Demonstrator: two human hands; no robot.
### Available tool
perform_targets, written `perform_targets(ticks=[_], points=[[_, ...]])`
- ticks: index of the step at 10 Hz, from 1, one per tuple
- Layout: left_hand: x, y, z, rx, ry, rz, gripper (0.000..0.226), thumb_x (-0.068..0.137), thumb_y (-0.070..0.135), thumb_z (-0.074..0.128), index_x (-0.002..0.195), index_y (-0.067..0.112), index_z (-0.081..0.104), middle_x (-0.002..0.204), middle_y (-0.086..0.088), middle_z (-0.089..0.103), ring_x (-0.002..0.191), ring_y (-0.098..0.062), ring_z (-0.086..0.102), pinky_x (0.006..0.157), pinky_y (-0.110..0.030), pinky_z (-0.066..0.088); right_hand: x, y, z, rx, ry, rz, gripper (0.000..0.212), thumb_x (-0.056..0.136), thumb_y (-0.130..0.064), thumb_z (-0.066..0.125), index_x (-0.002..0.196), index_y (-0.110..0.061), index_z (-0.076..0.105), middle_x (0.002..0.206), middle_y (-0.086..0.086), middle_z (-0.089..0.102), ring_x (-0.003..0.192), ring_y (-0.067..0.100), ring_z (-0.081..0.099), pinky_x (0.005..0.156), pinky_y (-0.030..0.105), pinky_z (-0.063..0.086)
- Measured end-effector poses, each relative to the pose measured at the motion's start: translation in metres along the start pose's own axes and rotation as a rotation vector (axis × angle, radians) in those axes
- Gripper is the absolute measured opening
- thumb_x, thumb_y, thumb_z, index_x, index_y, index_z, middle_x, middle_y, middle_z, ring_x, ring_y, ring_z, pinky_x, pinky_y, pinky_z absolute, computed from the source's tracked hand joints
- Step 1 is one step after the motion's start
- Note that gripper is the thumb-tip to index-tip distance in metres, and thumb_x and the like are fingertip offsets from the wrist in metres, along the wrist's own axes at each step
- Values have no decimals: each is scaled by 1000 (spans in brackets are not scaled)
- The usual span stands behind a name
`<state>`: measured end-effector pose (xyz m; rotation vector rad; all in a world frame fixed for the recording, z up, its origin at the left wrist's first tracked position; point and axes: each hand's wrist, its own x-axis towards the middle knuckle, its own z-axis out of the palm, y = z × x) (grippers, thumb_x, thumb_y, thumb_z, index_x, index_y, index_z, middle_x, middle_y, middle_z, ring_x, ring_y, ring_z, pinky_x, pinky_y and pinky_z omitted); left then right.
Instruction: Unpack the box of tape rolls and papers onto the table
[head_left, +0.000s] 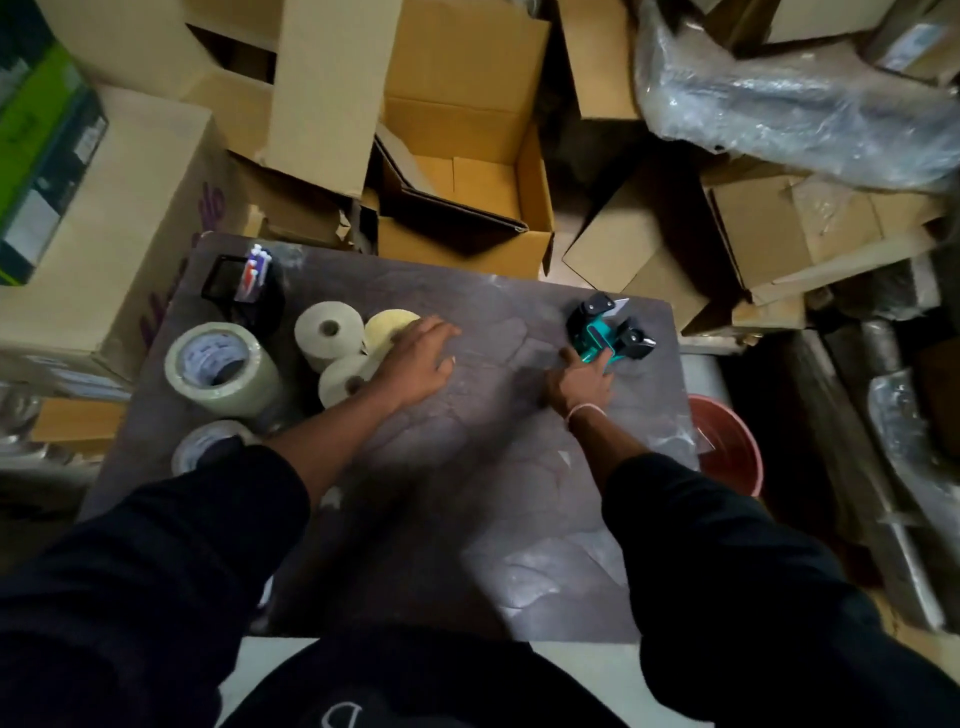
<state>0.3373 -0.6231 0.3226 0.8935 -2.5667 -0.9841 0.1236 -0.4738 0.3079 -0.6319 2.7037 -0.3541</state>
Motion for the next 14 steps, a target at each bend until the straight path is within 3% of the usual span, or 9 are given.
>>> perform_targets(ticks=[2, 3, 4, 6, 7, 8, 10, 12, 14], points=[[7, 8, 34, 50, -4, -41, 51, 86, 13, 70, 134, 4, 58, 143, -17, 51, 144, -37, 35, 120, -42, 25, 14, 22, 1, -43, -4, -118, 43, 95, -46, 59, 130, -21, 62, 164, 24, 3, 118, 48, 55, 110, 37, 40], [12, 13, 50, 73, 4, -52, 52, 84, 13, 74, 132, -1, 59, 140, -22, 52, 142, -42, 38, 119, -46, 30, 27, 40, -5, -12, -21, -111, 37, 92, -31, 64, 126, -19, 61, 166, 20, 5, 115, 46, 56, 109, 42, 44], [16, 19, 58, 80, 25, -69, 48, 82, 10, 75, 127, -1, 63, 135, -23, 56, 138, -45, 42, 115, -48, 34, 40, 71, -11, -10, 15, -206, 47, 96, -35, 50, 142, -31, 45, 155, 16, 38, 120, 39, 56, 112, 52, 41], [14, 48, 79, 74, 18, -111, 49, 86, 17, 70, 132, 8, 59, 141, -15, 54, 143, -37, 37, 117, -47, 34, 30, 137, -32, -77, 25, -281, 27, 86, -10, 65, 113, -14, 67, 164, 10, 19, 117, 41, 54, 111, 47, 43], [10, 59, 84, 99, 15, -124, 50, 87, 20, 68, 135, 11, 58, 144, -12, 52, 145, -35, 36, 116, -47, 36, 33, 141, -35, -46, -15, -315, 27, 84, -11, 65, 111, -13, 68, 161, 8, 23, 110, 40, 56, 107, 46, 46], [1, 70, 83, 100, 27, -155, 52, 88, 19, 68, 138, 12, 56, 146, -13, 50, 146, -35, 33, 115, -48, 36, 29, 139, -38, 21, -28, -303, 40, 87, -20, 65, 127, -11, 63, 158, 8, 28, 118, 38, 55, 112, 46, 43], [-27, 71, 59, 127, 67, -168, 54, 87, 10, 70, 137, -1, 54, 143, -24, 49, 144, -44, 33, 120, -49, 26, -2, 116, -47, -230, -35, -361, 51, 89, -37, 64, 137, -23, 53, 166, 15, 6, 144, 45, 25, 115, 56, 33], [-54, 55, 20, 216, 15, -150, 66, 90, 16, 68, 147, 0, 41, 155, -23, 35, 149, -42, 23, 124, -48, 17, -36, 64, -52, -217, -11, -454, 62, 88, -48, 64, 142, -24, 49, 167, 11, 8, 150, 40, 20, 120, 55, 26], [-67, 28, -35, 338, 79, -21, 83, 90, 24, 68, 157, 3, 24, 165, -23, 15, 154, -41, 10, 124, -55, 12, -59, 13, -61, -164, 8, -543, 90, 88, -56, 58, 161, -26, 13, 169, 9, -8, 155, 37, -3, 125, 56, 13]])
